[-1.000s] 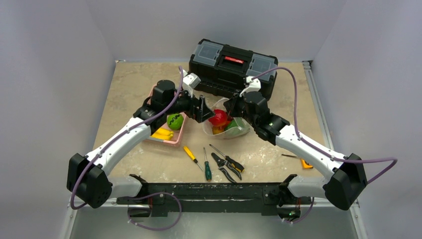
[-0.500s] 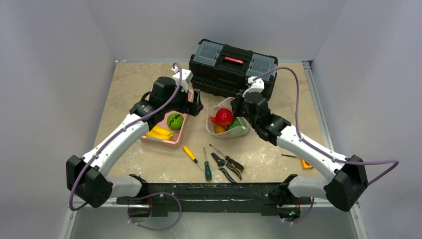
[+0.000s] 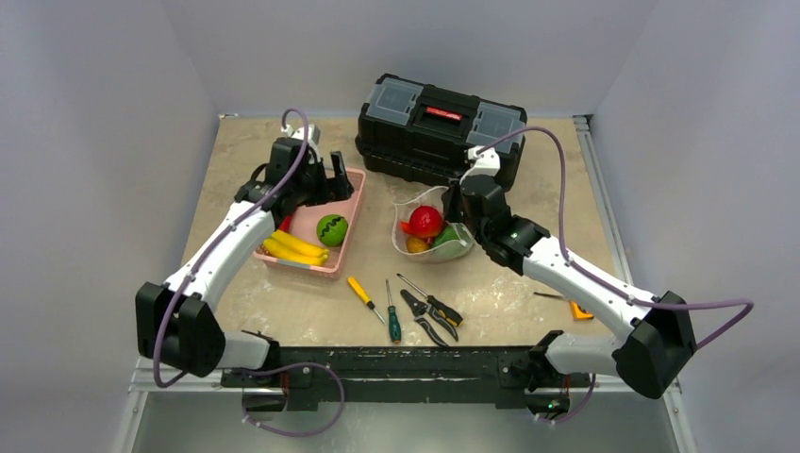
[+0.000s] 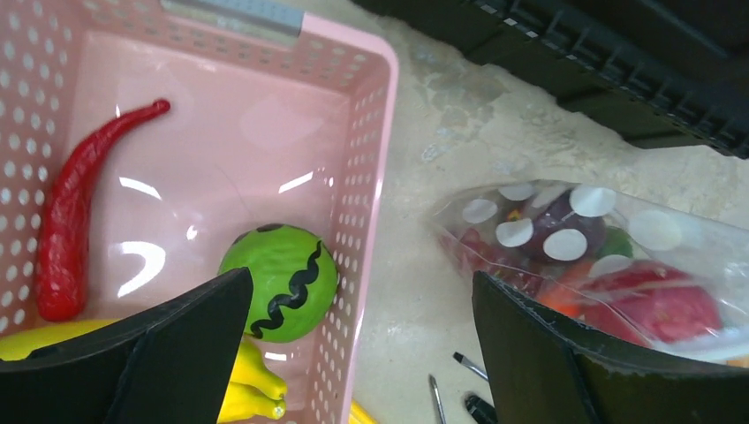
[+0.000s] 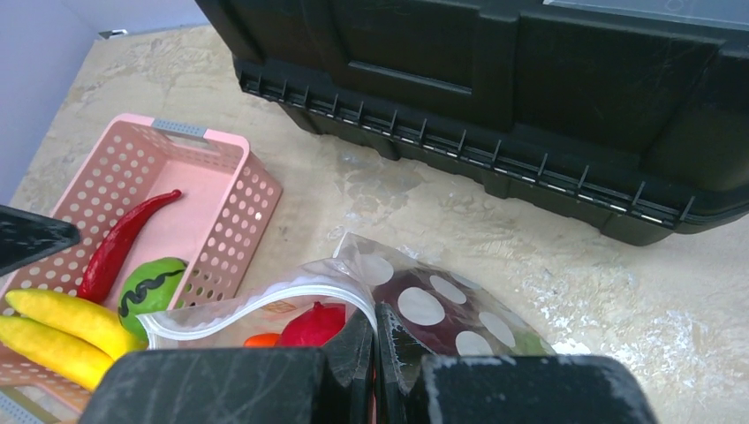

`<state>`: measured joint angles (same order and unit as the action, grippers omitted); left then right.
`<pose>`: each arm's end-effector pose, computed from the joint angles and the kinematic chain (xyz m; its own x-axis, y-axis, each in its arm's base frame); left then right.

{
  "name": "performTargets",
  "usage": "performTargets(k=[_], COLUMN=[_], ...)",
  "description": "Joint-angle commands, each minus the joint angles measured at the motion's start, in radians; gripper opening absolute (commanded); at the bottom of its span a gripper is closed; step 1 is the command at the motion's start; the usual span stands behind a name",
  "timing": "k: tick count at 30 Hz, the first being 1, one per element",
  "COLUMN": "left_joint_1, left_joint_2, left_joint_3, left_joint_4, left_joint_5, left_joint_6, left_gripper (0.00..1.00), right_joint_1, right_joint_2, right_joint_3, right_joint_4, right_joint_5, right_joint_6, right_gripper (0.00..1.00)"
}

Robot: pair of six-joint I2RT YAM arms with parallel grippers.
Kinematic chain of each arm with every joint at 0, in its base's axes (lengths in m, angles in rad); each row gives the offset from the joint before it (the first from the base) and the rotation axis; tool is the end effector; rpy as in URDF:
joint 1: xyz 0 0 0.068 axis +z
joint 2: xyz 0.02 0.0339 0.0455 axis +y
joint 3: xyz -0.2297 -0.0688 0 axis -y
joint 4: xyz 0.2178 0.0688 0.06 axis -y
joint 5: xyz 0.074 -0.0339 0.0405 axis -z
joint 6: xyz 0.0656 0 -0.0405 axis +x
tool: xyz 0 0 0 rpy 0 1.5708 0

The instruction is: Place the food in the zip-top bag and seal the zipper

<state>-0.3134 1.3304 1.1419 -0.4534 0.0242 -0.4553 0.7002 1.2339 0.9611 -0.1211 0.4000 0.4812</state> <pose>0.2871 -0.0947 0.2711 -0.6552 -0.2498 -0.7130 0.0429 0.9299 -0.3652 0.2414 0.1700 0.2778 -0.4076 0.2140 -0.8877 -0.1465 0.9442 0.2949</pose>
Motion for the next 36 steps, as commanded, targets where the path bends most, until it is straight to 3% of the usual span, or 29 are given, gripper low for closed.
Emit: performTargets(k=[1, 6, 12, 17, 21, 31, 34, 36], left_joint_1=[0.030, 0.082, 0.080, 0.080, 0.074, 0.064, 0.078, 0.089], left_joint_2=[0.088, 0.165, 0.130, 0.163, 0.189, 0.293, 0.277, 0.260], left_joint_3=[0.053, 0.105, -0.007, -0.006, -0.065, -0.064, -0.059, -0.059], left_joint_4=[-0.080, -0.142, -0.156, -0.217, -0.177, -0.160, -0.155, -0.143], left_joint_5=[-0.021, 0.024, -0.033, -0.091, -0.037, 0.055, 0.057, 0.060], left_joint_6=[-0.139, -0.162, -0.281, -0.353, -0.411, -0.450, -0.442, -0.430], left_gripper=[0.93, 0.77, 0.95, 0.85, 0.79, 0.79, 0.71, 0.57], right_joint_1=[-0.002, -0.002, -0.002, -0.003, -0.002, -0.002, -0.002, -0.002], right_joint_2=[0.004, 0.007, 0.009, -0.006, -0.028, -0.052, -0.043, -0.034], right_joint_3=[0.035, 0.021, 0.038, 0.037, 0.015, -0.001, 0.001, 0.004], right_joint_4=[-0.006, -0.002, -0.010, -0.004, -0.007, -0.004, 0.001, 0.001], right_joint_5=[-0.004, -0.014, -0.013, -0.016, -0.016, -0.031, -0.041, -0.046], right_joint_6=[-0.009, -0.001, -0.007, -0.009, -0.005, 0.020, 0.023, 0.024], right_gripper=[0.00, 0.00, 0.00, 0.00, 0.00, 0.00, 0.00, 0.00])
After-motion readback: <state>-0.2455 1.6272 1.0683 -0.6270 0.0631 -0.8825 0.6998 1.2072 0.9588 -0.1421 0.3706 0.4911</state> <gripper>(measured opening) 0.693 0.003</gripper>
